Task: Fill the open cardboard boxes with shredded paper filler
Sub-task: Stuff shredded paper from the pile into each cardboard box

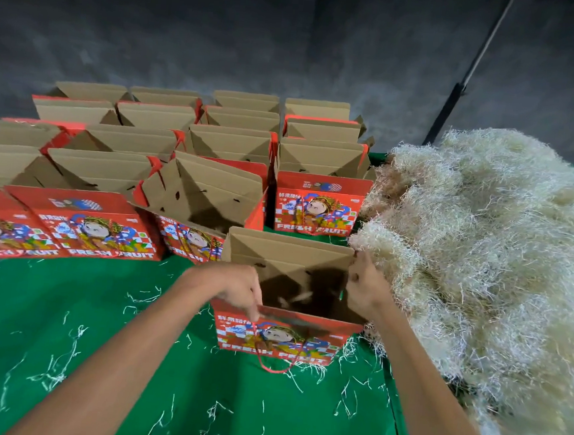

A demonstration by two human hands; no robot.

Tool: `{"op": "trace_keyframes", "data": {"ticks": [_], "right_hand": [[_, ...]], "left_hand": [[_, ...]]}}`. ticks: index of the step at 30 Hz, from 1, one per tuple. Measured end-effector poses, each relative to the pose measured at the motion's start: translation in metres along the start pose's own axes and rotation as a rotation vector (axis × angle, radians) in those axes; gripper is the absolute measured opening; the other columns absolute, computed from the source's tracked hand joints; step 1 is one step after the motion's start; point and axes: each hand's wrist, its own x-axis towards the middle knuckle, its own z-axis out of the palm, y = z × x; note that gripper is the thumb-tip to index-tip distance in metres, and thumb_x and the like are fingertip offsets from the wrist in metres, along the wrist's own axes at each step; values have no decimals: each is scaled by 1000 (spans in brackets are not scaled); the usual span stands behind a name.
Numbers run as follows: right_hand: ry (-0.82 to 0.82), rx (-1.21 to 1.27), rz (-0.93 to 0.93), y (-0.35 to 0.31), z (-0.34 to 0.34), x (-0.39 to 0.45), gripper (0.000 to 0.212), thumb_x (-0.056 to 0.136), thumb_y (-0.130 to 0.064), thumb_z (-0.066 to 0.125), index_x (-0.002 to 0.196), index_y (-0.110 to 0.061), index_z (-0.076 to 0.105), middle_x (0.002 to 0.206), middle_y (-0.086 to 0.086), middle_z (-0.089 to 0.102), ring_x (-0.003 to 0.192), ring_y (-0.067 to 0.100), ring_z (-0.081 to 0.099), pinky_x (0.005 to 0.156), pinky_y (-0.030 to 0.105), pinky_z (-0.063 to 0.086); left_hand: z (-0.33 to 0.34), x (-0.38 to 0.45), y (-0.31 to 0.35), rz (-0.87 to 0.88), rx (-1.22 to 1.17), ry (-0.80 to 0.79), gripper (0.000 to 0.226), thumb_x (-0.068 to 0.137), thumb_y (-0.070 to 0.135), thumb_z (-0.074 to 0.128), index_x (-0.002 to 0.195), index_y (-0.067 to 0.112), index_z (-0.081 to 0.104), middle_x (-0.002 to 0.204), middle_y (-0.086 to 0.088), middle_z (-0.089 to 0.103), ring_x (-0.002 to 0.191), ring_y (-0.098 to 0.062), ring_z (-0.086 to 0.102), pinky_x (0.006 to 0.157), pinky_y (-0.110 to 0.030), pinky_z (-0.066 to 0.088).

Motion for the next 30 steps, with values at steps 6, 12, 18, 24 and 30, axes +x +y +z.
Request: {"op": "trace_keyframes", "data": {"ticks": [6, 12, 18, 24, 30], "right_hand": [[-90, 75, 1, 13, -16, -10, 36, 92, -5, 54, 123, -17, 42, 91, 2, 63, 75, 13, 62, 58, 24, 47], [-91, 259, 89, 34, -22, -23, 46, 85, 7, 44, 120, -23, 49, 108, 2, 58, 97, 23, 60, 60, 22, 46], [-138, 354, 62, 31, -9, -40, 49, 82, 1, 47, 121, -27, 47, 101, -3, 60, 87, 14, 61, 64, 29, 53], [-245, 483, 31, 34, 4, -46, 44, 95, -8, 51, 134, -28, 47, 106, -3, 66, 85, 8, 63, 65, 21, 47], [-295, 649, -26, 40, 2, -43, 32, 105, -47, 42, 130, -33, 56, 112, -1, 71, 101, 18, 70, 84, 41, 57]], "left_hand": [[-7, 11, 17, 196, -235, 511, 41, 84, 62, 65, 119, 40, 63, 114, 14, 67, 96, -7, 66, 79, -31, 55], [-5, 34, 32, 186, 195, 672, 64, 84, 55, 64, 143, 41, 42, 143, 13, 37, 133, -11, 32, 110, -46, 35], [-1, 55, 53, 293, -104, 488, 45, 85, 48, 72, 128, 41, 61, 127, 21, 64, 112, -6, 60, 96, -34, 48], [3, 70, 68, 270, 3, 388, 25, 84, 57, 68, 88, 34, 76, 73, 19, 68, 71, -8, 62, 58, -24, 43], [-5, 90, 88, 310, -77, 355, 73, 66, 97, 40, 78, 31, 69, 63, 11, 59, 55, 4, 53, 58, -27, 42]]}}
